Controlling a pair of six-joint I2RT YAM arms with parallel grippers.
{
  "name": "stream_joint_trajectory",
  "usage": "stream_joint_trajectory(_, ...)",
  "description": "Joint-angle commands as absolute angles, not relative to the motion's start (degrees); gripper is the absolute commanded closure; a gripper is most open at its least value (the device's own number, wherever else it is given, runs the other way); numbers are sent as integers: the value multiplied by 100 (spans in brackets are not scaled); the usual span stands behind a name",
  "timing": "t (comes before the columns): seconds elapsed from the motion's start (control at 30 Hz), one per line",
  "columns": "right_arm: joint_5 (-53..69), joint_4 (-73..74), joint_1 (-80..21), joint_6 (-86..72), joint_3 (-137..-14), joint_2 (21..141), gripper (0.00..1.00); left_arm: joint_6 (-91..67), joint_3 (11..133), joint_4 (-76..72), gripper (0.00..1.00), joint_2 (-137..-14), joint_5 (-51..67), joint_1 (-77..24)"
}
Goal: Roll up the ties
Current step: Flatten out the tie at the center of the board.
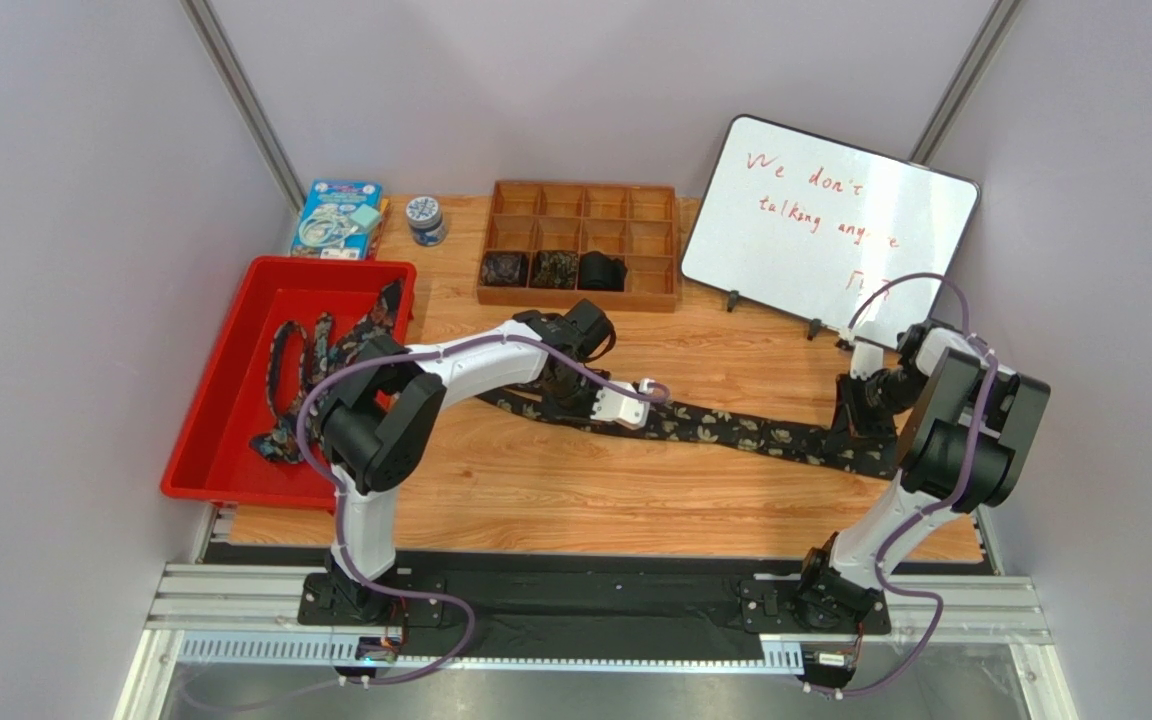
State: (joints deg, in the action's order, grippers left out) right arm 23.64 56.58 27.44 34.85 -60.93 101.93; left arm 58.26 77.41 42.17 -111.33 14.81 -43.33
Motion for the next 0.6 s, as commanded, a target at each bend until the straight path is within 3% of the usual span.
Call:
stream_joint_trajectory(0.0,2074,5458,2742,3744,-6240,10301,100,6038,8349,4535,98,-10977,1512,-4175)
stream_joint_trajectory(0.23,2101,5449,2751,3744,-6223,10292,100,6258,8929,4562,98,-11460,1371,-4017)
stream_joint_trajectory(0.37,2039,5449,2751,3762,-6258,10310,100,6416,8956,4561,90,-11689,1389,-4017)
stream_joint_trajectory(0.57,1898,5388,2760,3814,-6442,10397,100,6495,8912,4728,85,-11812,1538,-4017)
